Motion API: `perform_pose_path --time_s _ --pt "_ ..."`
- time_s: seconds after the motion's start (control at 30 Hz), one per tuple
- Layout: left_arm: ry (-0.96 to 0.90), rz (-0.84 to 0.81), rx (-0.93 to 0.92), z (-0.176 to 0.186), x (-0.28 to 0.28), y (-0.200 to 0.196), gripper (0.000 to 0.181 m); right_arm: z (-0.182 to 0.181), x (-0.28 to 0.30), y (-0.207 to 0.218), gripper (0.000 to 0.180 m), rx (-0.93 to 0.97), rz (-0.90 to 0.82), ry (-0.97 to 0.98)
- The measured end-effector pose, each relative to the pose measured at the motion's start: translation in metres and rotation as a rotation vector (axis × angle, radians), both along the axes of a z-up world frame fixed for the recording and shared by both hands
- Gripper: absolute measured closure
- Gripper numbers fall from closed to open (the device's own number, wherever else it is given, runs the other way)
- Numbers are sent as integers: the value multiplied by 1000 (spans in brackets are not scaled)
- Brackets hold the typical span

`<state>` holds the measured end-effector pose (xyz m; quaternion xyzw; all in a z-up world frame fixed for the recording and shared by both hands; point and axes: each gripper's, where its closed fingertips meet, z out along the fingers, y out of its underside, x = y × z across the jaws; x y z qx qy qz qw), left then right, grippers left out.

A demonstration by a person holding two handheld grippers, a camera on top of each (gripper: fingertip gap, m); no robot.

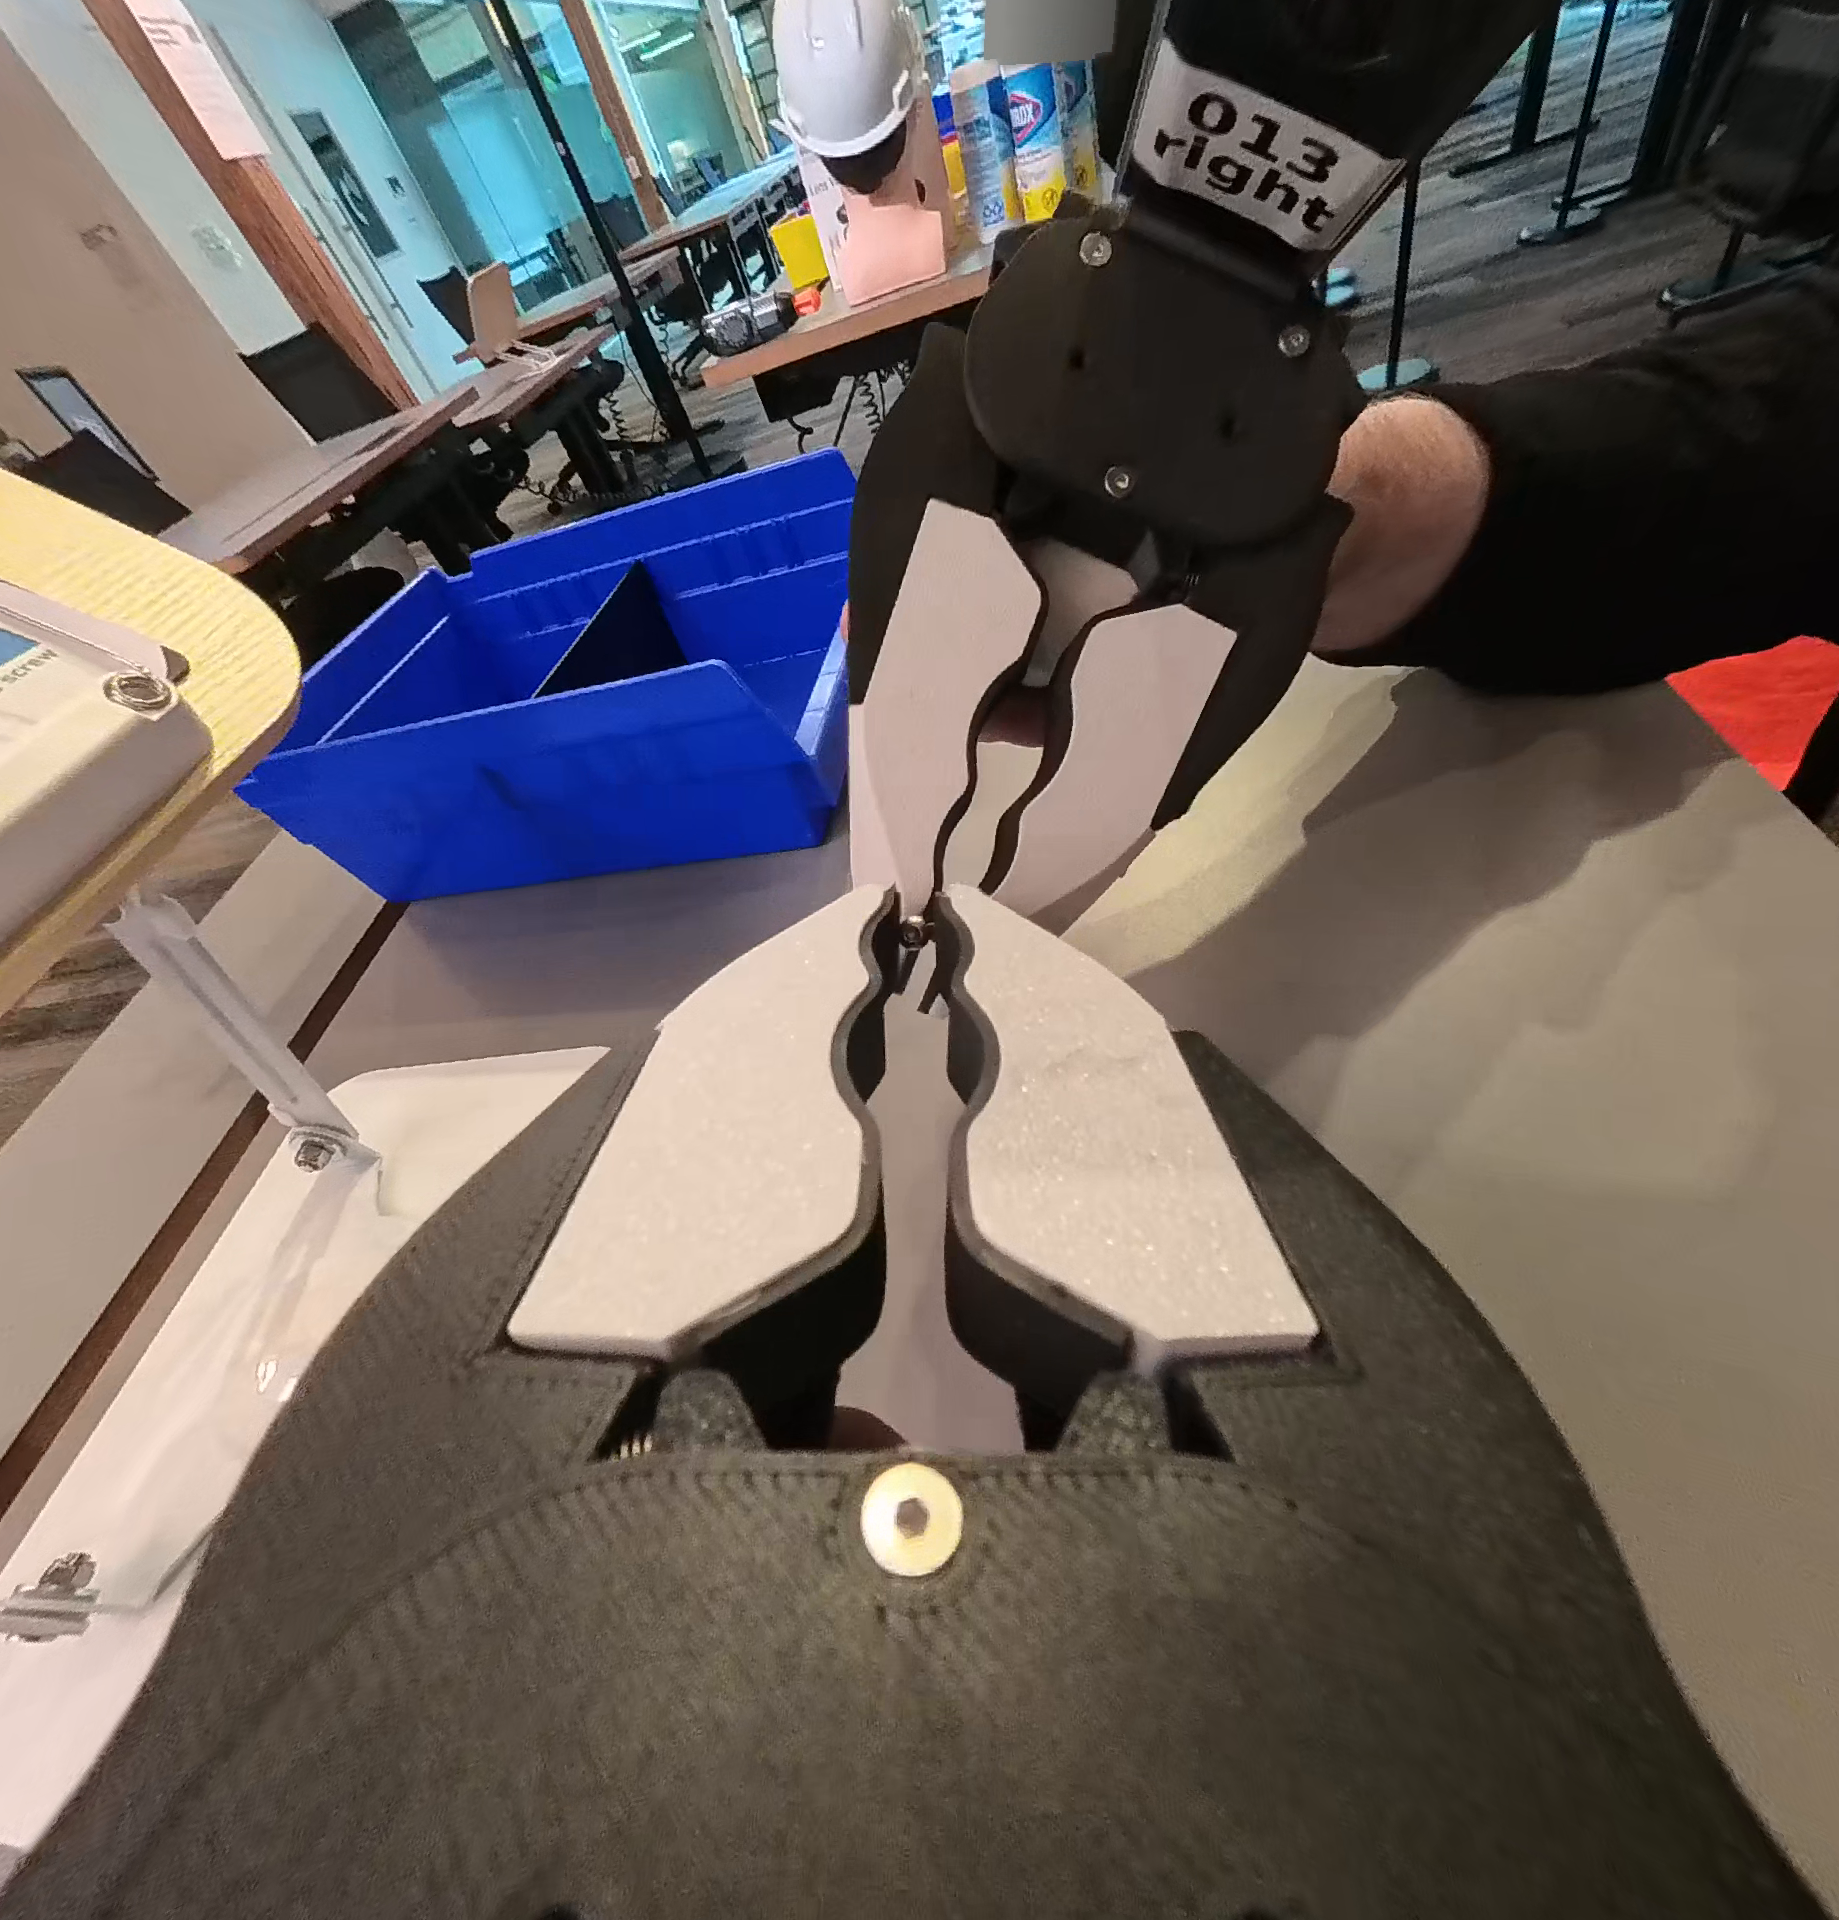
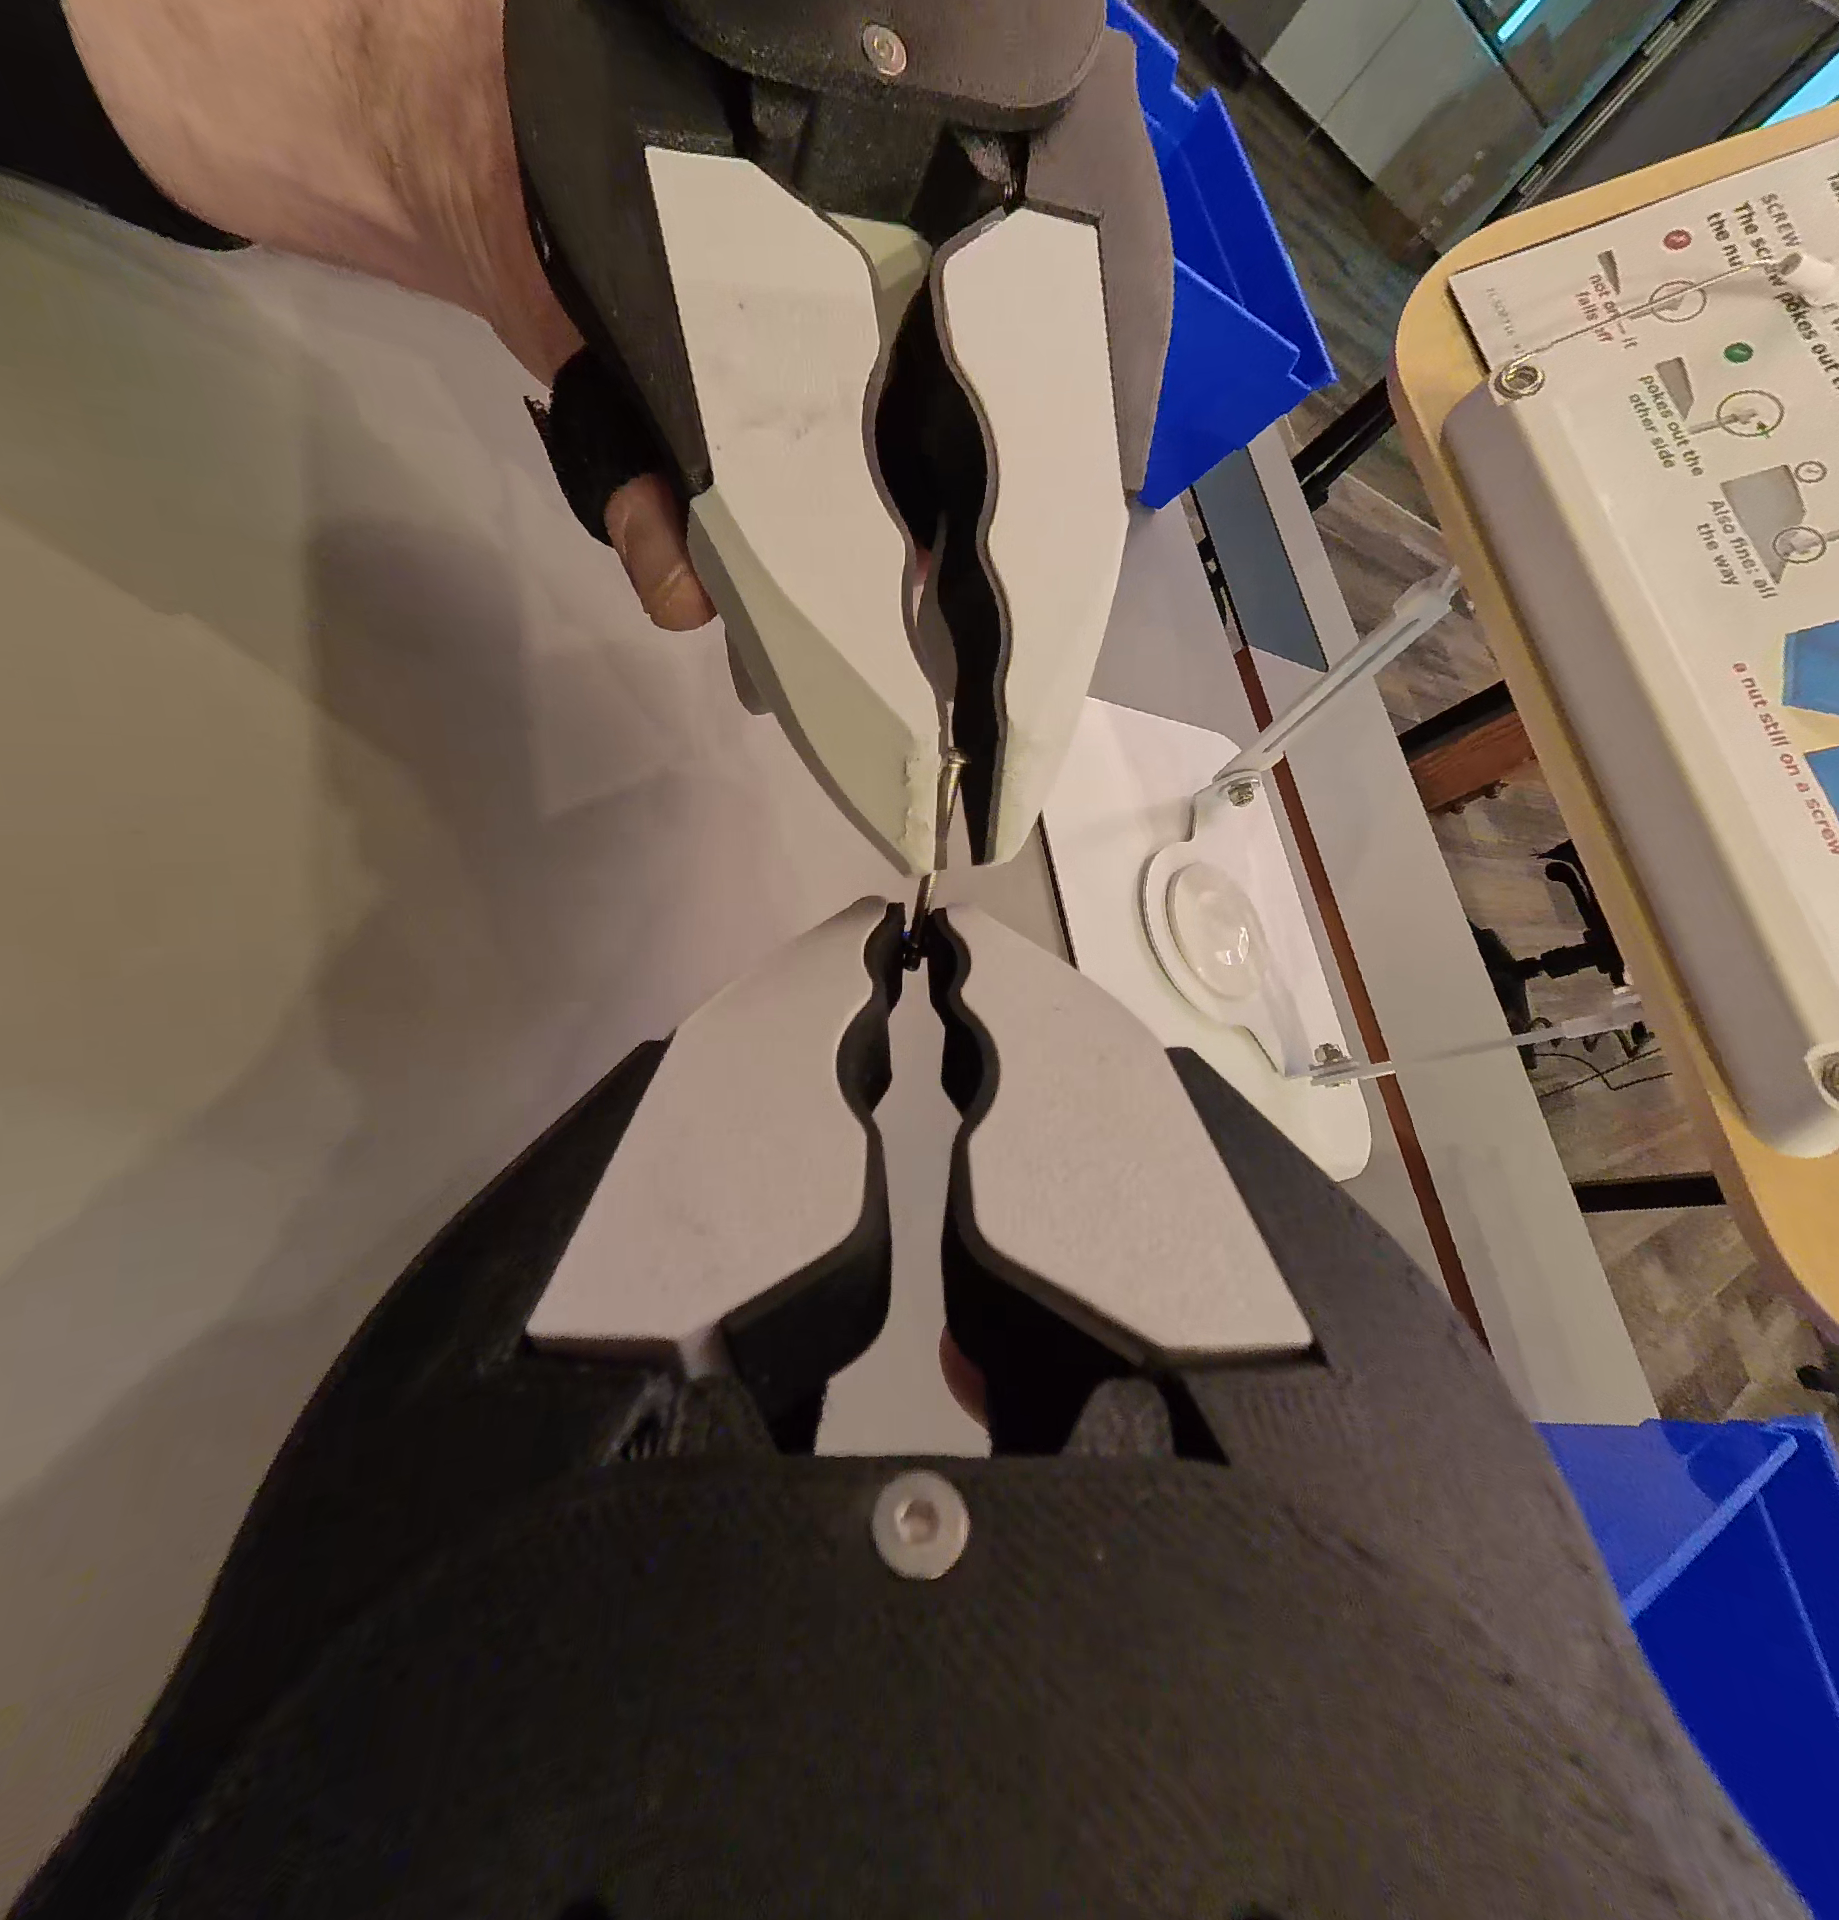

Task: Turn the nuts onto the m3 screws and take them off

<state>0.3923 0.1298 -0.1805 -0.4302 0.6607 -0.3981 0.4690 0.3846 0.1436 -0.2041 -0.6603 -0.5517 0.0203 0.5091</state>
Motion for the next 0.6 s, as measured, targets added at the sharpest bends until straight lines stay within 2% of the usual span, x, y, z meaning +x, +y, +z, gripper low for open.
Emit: perform_pose_path --time_s 0.6 --pt "-7 -22 -36 -2 0 -2 177 0 1 0 175 1 4 12"
